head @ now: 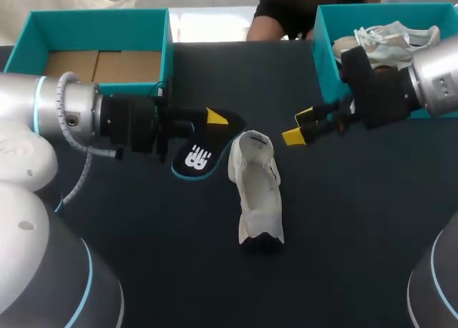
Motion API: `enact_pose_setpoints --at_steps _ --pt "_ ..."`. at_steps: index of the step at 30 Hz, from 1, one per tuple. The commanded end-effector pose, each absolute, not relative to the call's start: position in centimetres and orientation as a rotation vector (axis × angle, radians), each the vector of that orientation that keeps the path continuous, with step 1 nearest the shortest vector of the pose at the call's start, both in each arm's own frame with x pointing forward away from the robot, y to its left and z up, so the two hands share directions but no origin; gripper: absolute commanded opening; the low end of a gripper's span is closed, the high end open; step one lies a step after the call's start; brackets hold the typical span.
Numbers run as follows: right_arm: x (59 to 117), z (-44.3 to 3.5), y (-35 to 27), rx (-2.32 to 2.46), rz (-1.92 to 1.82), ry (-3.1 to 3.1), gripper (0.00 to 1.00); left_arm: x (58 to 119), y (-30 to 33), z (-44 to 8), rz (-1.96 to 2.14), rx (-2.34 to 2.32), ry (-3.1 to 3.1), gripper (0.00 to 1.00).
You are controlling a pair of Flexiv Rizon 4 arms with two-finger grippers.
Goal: Take the shoe out of the shoebox, open the shoe tongue, remove and reinsert the insole, then place the shoe into the shoebox
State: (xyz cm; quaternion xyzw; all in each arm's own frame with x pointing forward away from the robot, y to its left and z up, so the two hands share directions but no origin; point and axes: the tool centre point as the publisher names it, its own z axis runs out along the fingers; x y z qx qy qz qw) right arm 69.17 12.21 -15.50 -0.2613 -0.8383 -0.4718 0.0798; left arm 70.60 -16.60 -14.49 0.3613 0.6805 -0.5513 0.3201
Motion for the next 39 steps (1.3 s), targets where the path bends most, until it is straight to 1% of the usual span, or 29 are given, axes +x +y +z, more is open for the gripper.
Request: enact_pose_setpoints --at_steps 1,15,18,20,25,27,33,39 --pt "68.7 -15.0 12.4 -0.510 -1.393 -2.889 1.00 70.5 -16.5 -14.5 -1.448 0.951 1.789 0.00" --pt "68.7 -15.0 12.4 -0.510 -1.393 -2.889 1.00 70.5 -16.5 -14.5 -1.448 0.951 1.789 0.00" --pt "68.6 -15.1 12.5 -0.290 -1.355 -2.983 1.00 70.5 -16.5 -14.5 -1.448 0.951 1.789 0.00" --pt "68.6 -15.3 12.6 -0.153 -1.281 -3.032 1.00 69.8 -16.0 -14.3 -1.519 0.924 1.803 0.00" --pt "68.7 -16.5 12.1 -0.026 -1.221 -3.078 1.00 68.3 -15.0 -14.3 -1.584 0.858 1.826 0.00" --pt "69.0 -17.4 11.4 -0.115 -1.170 -3.095 1.00 67.9 -14.9 -14.5 -1.612 0.831 1.828 0.00" --pt "69.0 -17.4 11.4 -0.115 -1.170 -3.095 1.00 66.7 -15.8 -15.8 -1.654 0.806 1.831 0.00" --pt "69.0 -17.4 11.4 -0.115 -1.170 -3.095 1.00 64.7 -18.2 -18.5 -1.629 0.773 1.825 0.00"
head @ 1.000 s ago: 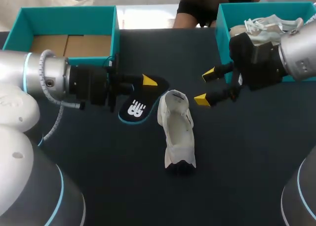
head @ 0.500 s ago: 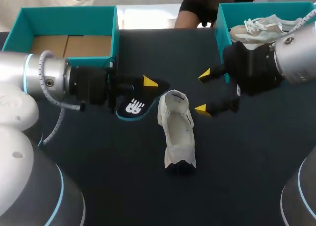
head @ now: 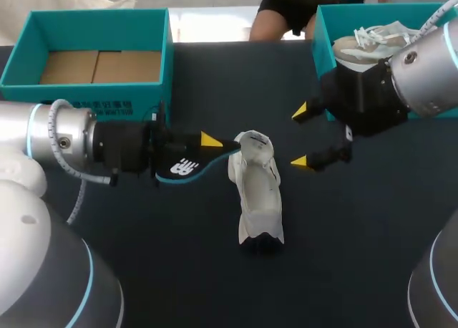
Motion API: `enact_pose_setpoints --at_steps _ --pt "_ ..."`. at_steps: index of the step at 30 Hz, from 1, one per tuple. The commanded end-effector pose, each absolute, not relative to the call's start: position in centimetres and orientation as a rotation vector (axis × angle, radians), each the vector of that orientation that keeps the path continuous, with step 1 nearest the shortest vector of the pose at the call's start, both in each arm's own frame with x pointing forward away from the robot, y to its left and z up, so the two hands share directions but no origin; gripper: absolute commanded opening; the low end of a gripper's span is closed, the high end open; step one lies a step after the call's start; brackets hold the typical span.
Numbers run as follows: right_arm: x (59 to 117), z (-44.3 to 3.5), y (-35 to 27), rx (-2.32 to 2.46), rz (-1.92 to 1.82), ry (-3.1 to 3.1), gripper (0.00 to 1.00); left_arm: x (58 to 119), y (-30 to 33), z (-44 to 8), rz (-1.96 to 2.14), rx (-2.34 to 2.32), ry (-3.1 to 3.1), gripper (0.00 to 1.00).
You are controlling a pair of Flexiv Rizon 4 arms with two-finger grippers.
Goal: Take the shoe out of the shoebox, open the shoe tongue, remove and reinsert the insole, then place the shoe into the shoebox
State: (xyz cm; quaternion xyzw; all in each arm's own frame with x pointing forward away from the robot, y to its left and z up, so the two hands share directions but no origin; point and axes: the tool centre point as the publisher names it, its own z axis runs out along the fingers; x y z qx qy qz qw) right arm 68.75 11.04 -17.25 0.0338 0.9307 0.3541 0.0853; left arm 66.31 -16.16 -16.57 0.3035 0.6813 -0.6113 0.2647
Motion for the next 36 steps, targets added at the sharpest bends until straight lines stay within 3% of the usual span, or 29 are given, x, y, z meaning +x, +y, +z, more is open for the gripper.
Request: enact_pose_setpoints --at_steps 1,13,36 --pt "69.0 -17.4 11.4 0.103 1.050 2.778 1.00 64.6 -18.6 -19.0 -1.619 0.774 1.831 0.00" --pt "68.9 -26.3 8.1 -0.062 0.819 2.809 1.00 63.6 -21.6 -23.0 -1.619 0.696 1.802 0.00" --pt "69.8 -28.8 7.3 -0.043 0.803 2.778 1.00 64.2 -23.4 -25.1 -1.621 0.704 1.827 0.00"
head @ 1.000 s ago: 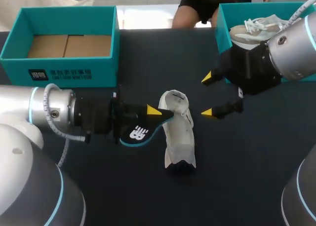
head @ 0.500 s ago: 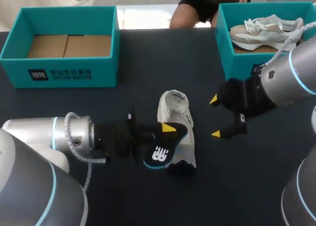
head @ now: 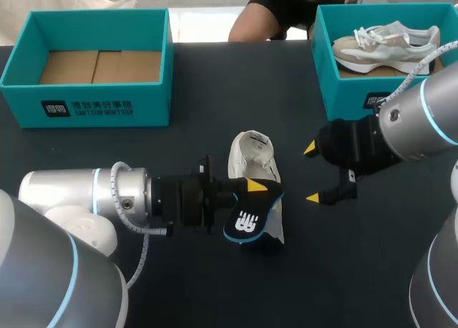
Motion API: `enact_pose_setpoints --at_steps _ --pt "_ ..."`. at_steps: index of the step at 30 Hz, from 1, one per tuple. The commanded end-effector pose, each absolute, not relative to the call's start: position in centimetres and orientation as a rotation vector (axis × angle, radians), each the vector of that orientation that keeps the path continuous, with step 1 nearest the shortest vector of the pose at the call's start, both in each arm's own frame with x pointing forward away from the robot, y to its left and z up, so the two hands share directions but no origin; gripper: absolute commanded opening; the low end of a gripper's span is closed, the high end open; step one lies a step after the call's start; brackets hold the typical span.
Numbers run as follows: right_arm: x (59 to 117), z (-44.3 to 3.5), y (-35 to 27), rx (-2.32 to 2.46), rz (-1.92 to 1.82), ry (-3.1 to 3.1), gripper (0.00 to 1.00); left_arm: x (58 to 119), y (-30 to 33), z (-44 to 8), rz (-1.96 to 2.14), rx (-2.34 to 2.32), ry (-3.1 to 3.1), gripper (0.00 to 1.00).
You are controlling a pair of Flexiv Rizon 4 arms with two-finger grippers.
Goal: Take the shoe out of the shoebox, open the shoe tongue, remove and reinsert the insole, then place the shoe into the shoebox
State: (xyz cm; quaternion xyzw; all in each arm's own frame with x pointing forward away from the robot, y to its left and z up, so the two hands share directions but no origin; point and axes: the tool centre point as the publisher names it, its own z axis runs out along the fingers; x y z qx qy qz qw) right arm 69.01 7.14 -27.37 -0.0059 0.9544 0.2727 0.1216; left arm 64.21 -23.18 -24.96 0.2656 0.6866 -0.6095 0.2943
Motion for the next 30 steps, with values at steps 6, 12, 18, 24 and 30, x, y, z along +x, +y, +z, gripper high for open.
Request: enact_pose_setpoints --at_steps 6,12,18,24,30 --pt "71.2 -31.0 7.1 -0.095 0.720 2.764 1.00 64.2 -22.8 -25.5 -1.644 0.687 1.803 0.00" --pt "72.0 -32.7 7.5 -0.150 0.766 2.762 1.00 64.2 -21.7 -26.1 -1.612 0.688 1.802 0.00" --pt "72.3 -33.4 8.5 -0.201 0.783 2.749 1.00 64.0 -20.9 -26.1 -1.597 0.677 1.806 0.00" --pt "72.3 -33.9 9.7 -0.213 0.811 2.733 1.00 63.9 -20.8 -26.1 -1.598 0.673 1.803 0.00" --pt "72.2 -34.3 11.0 -0.234 0.862 2.712 1.00 64.0 -21.1 -25.9 -1.605 0.675 1.791 0.00"
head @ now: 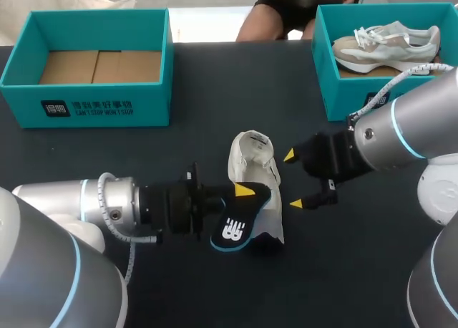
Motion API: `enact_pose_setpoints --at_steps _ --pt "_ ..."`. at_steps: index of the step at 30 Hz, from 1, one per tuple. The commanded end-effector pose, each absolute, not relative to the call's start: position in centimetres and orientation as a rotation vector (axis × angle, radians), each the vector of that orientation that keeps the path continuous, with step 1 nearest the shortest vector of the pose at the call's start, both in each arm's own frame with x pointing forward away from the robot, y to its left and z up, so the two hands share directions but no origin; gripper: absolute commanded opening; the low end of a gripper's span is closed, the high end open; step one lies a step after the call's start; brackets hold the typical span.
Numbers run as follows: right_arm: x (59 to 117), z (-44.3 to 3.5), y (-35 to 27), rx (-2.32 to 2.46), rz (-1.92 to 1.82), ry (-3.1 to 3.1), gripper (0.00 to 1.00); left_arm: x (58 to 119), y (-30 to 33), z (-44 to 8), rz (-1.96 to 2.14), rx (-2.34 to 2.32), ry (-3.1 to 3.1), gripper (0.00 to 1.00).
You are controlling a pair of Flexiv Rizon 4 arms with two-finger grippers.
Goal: Take the shoe out of the shoebox, open the shoe tongue, remove and reinsert the insole, then place the shoe into the shoebox
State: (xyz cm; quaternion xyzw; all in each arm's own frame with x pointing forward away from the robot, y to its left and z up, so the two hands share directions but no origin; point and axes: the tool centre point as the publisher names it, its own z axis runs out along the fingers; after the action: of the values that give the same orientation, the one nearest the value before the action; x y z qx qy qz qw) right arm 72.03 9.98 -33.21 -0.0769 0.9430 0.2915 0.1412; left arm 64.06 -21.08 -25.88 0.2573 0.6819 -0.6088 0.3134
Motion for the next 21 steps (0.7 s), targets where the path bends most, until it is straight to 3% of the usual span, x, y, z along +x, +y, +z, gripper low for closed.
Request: enact_pose_setpoints --at_steps 1,21 --pt "72.2 -34.3 11.1 -0.238 0.864 2.710 1.00 64.0 -21.1 -25.9 -1.607 0.675 1.790 0.00" --pt "72.3 -34.5 11.4 -0.220 0.846 2.707 1.00 64.1 -23.8 -27.5 -1.652 0.647 1.799 0.00"
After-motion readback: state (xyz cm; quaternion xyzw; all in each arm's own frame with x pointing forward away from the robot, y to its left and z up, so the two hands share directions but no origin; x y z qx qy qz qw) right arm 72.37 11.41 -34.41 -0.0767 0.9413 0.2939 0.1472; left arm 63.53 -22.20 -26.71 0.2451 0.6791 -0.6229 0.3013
